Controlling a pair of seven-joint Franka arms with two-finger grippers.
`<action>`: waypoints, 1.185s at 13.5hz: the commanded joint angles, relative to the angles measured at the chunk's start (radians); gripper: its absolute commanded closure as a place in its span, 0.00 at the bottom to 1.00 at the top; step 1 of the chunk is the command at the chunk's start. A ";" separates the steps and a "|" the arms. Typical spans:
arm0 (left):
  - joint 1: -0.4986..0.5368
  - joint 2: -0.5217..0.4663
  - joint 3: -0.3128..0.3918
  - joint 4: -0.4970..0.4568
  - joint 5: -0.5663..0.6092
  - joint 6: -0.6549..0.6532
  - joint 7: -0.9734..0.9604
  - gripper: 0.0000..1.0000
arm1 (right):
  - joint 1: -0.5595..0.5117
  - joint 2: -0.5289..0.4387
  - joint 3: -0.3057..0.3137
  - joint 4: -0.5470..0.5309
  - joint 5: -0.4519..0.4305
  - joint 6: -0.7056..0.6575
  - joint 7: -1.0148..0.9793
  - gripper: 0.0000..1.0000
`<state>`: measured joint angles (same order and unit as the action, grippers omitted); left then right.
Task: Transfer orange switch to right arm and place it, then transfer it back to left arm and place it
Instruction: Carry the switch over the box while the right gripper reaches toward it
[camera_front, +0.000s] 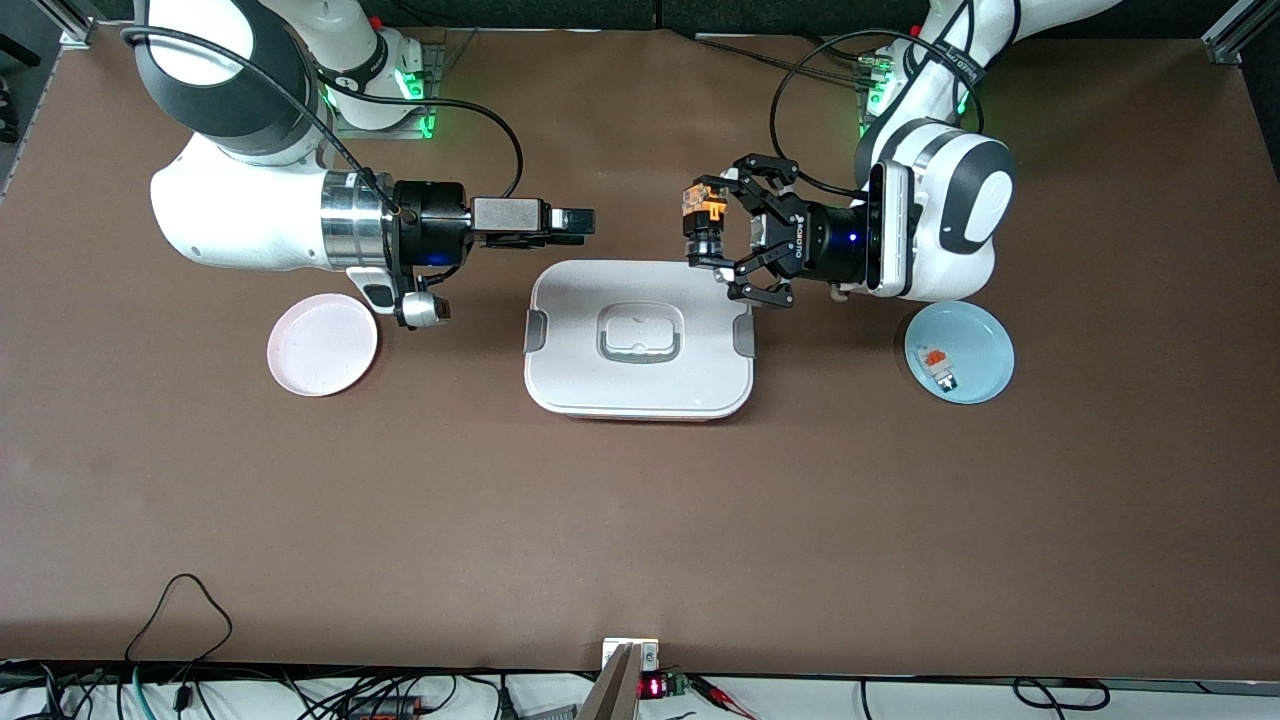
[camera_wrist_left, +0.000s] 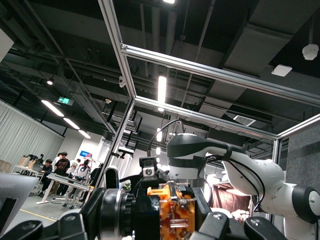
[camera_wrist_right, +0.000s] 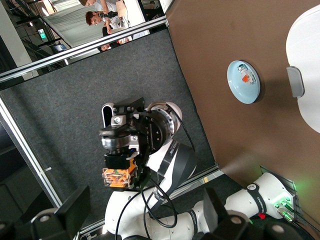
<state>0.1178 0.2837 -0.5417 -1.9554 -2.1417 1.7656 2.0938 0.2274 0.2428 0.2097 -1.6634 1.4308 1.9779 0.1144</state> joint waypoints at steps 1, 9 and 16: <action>-0.018 0.018 -0.006 0.041 -0.032 0.089 0.009 1.00 | 0.013 -0.004 0.020 0.010 0.025 0.036 0.019 0.00; -0.073 0.017 -0.021 0.125 -0.023 0.282 -0.098 1.00 | 0.021 0.019 0.155 0.040 0.007 0.230 0.059 0.00; -0.075 0.031 -0.020 0.171 -0.015 0.290 -0.210 1.00 | 0.001 0.019 0.155 0.059 0.013 0.230 0.059 0.00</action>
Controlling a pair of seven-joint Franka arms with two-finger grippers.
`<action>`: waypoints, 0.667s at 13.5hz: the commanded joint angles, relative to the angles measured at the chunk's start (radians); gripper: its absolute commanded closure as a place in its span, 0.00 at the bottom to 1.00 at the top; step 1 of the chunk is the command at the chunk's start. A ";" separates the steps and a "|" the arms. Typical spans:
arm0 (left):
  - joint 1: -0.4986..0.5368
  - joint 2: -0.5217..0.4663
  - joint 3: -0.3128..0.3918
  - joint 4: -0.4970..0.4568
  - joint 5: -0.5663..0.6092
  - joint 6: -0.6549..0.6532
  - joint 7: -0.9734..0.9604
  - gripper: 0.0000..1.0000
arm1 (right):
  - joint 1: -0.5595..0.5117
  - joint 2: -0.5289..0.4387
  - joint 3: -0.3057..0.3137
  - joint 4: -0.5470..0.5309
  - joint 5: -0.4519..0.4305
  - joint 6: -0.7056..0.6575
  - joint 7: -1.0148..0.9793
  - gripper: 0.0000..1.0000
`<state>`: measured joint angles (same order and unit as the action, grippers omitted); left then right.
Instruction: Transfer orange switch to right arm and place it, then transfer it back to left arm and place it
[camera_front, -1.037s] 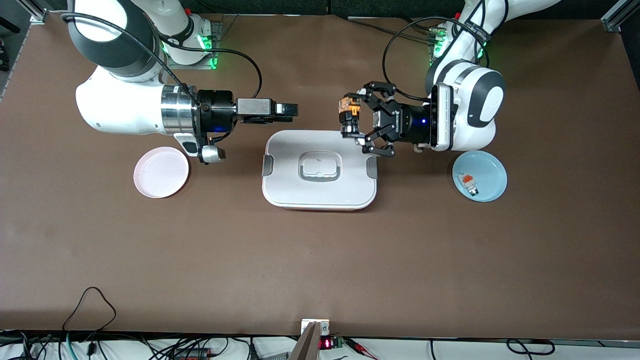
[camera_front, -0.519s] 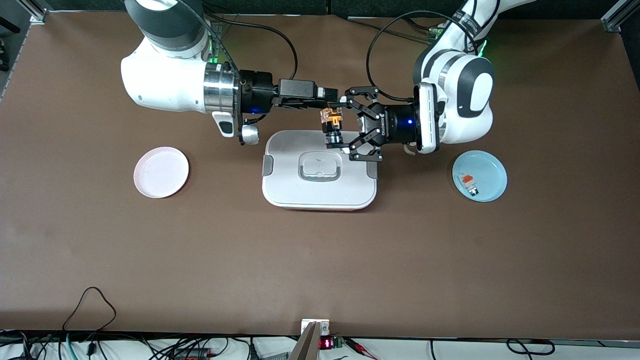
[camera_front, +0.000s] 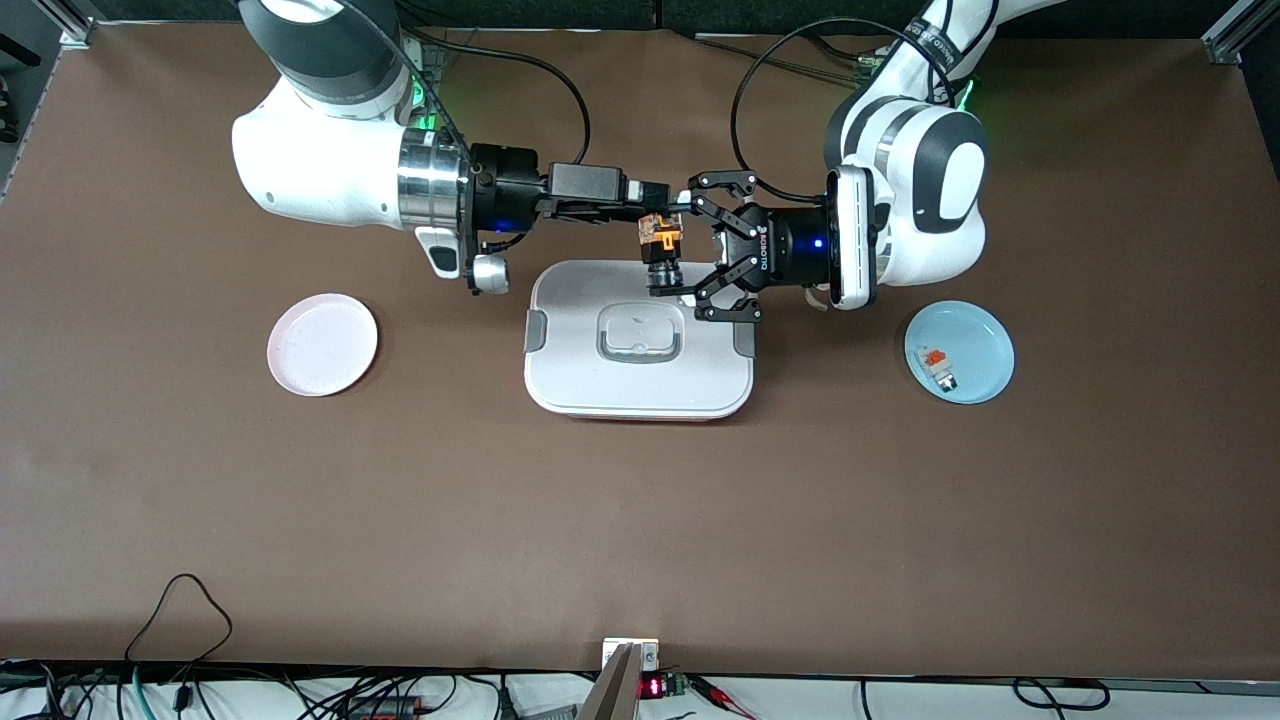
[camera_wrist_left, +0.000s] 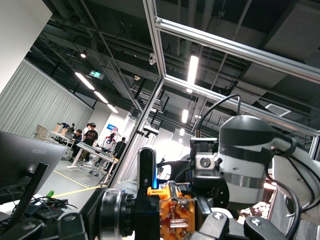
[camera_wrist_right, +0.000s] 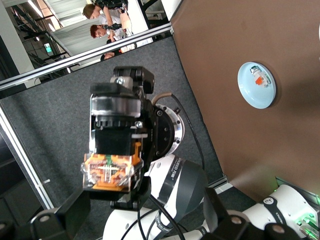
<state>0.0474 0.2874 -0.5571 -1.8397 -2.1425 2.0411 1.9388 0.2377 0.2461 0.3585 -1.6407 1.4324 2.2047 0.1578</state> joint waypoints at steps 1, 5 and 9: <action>-0.004 0.026 -0.006 0.062 0.025 0.033 -0.072 1.00 | -0.018 0.021 0.007 0.041 0.013 0.003 0.014 0.00; -0.003 0.022 -0.007 0.048 0.082 0.022 -0.057 1.00 | -0.026 0.035 0.004 0.064 0.011 -0.006 0.011 0.00; -0.001 0.019 -0.009 0.033 0.070 -0.008 -0.003 1.00 | -0.024 0.038 0.002 0.062 0.006 -0.005 0.008 0.00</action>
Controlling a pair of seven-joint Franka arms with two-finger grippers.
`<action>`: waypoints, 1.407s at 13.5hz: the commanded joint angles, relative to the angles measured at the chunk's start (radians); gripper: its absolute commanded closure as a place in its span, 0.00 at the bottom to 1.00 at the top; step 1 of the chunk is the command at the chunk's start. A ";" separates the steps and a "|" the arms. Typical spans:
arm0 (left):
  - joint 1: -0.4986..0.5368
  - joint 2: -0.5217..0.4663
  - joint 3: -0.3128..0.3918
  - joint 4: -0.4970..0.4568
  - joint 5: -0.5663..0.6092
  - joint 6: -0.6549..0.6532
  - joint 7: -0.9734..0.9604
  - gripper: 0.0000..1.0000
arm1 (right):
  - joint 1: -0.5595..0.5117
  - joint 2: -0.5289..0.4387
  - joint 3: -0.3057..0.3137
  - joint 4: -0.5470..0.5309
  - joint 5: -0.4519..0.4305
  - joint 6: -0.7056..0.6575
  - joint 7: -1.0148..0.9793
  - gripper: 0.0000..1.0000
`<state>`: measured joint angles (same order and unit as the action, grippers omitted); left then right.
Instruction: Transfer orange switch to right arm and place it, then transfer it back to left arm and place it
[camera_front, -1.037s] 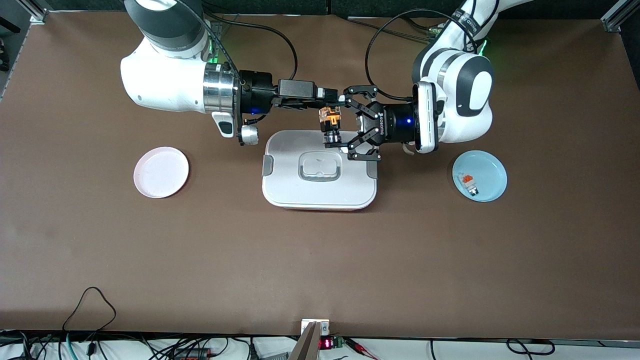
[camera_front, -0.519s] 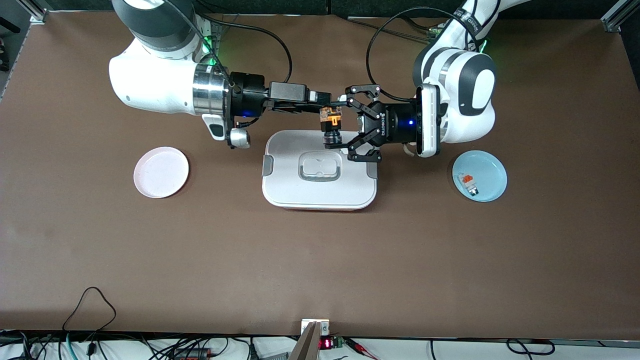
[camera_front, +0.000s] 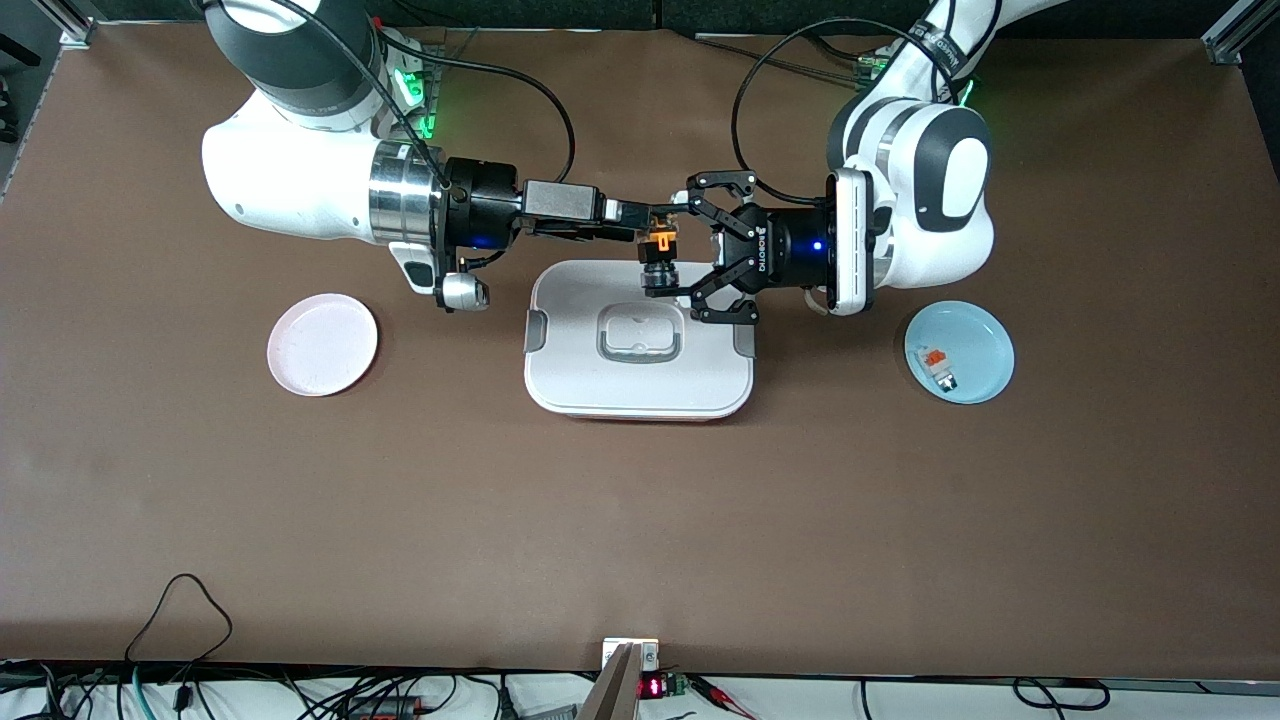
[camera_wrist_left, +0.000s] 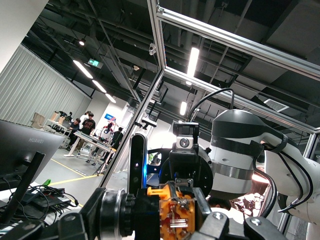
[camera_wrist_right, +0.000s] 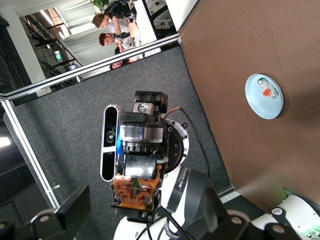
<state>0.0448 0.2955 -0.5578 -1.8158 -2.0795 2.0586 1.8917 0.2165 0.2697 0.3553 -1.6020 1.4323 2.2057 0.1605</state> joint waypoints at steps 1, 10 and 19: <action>0.003 0.011 -0.011 -0.003 -0.005 -0.064 0.084 1.00 | -0.003 0.019 0.005 0.025 0.005 -0.007 0.007 0.00; 0.007 0.022 -0.013 -0.072 -0.083 -0.203 0.236 1.00 | -0.002 0.028 0.005 0.024 0.007 -0.001 -0.002 0.17; 0.012 0.025 -0.014 -0.069 -0.085 -0.203 0.234 1.00 | 0.012 0.031 0.005 0.019 0.007 -0.001 0.002 0.34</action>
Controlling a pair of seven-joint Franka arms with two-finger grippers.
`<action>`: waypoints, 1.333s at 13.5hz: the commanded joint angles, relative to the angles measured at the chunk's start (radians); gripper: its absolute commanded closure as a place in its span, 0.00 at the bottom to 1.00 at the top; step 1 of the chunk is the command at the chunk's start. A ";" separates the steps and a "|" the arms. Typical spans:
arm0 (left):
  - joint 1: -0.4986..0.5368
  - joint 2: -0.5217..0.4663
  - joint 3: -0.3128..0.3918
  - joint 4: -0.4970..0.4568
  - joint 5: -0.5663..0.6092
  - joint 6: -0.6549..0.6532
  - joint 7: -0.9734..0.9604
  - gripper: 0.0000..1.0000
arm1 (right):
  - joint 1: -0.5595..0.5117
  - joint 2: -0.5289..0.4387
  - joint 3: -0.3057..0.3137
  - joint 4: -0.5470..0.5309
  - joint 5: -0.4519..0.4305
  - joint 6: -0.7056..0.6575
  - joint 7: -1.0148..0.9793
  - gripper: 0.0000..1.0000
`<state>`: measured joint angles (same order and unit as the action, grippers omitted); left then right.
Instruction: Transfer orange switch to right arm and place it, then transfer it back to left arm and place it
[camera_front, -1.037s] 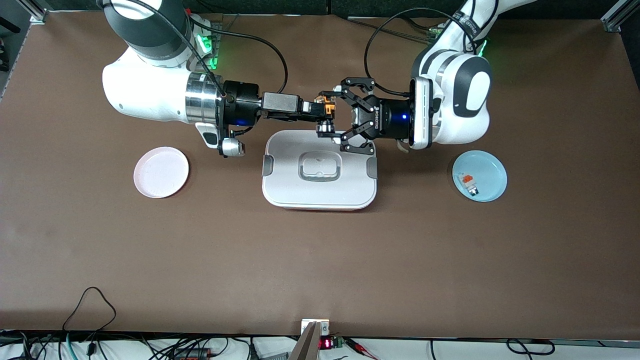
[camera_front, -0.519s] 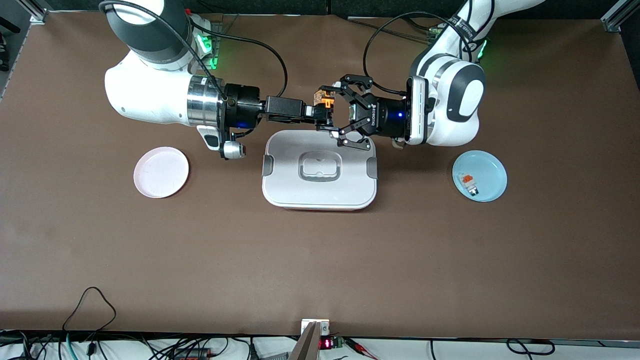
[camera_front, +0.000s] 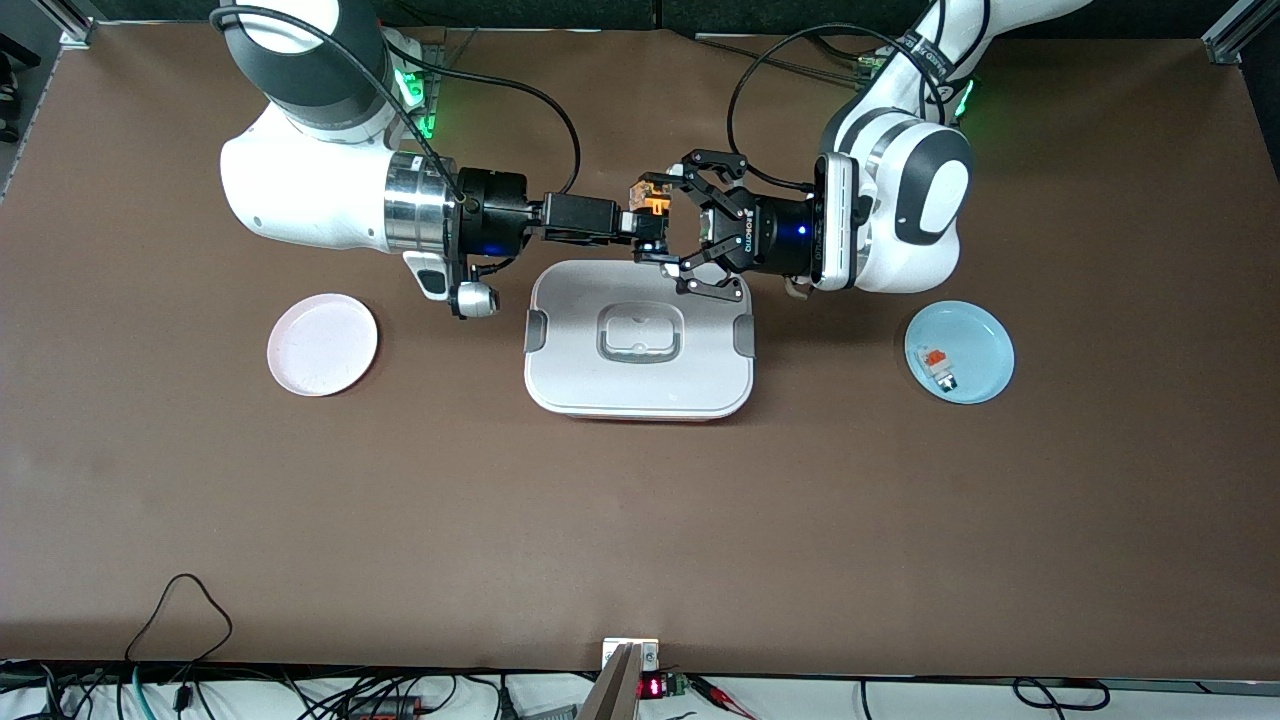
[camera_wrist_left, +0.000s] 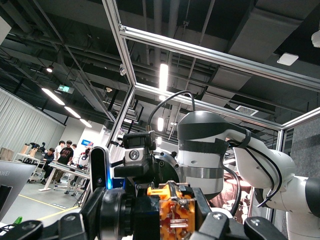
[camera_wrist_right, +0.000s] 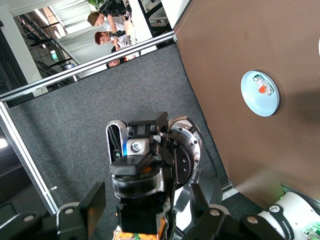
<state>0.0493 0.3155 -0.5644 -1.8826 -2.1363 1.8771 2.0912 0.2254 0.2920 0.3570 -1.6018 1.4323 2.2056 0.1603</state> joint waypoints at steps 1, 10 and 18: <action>0.007 0.007 -0.008 -0.003 -0.030 -0.021 0.033 1.00 | 0.003 0.009 0.005 0.019 0.005 -0.001 0.001 0.43; 0.007 0.008 -0.008 -0.001 -0.030 -0.021 0.026 0.99 | 0.002 0.009 0.005 0.023 0.010 -0.006 0.001 0.79; 0.014 0.002 -0.006 0.010 -0.030 -0.021 -0.074 0.01 | 0.000 0.009 0.005 0.025 0.007 -0.006 -0.025 0.79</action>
<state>0.0520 0.3184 -0.5644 -1.8823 -2.1401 1.8685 2.0468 0.2258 0.2923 0.3574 -1.5963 1.4304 2.2048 0.1501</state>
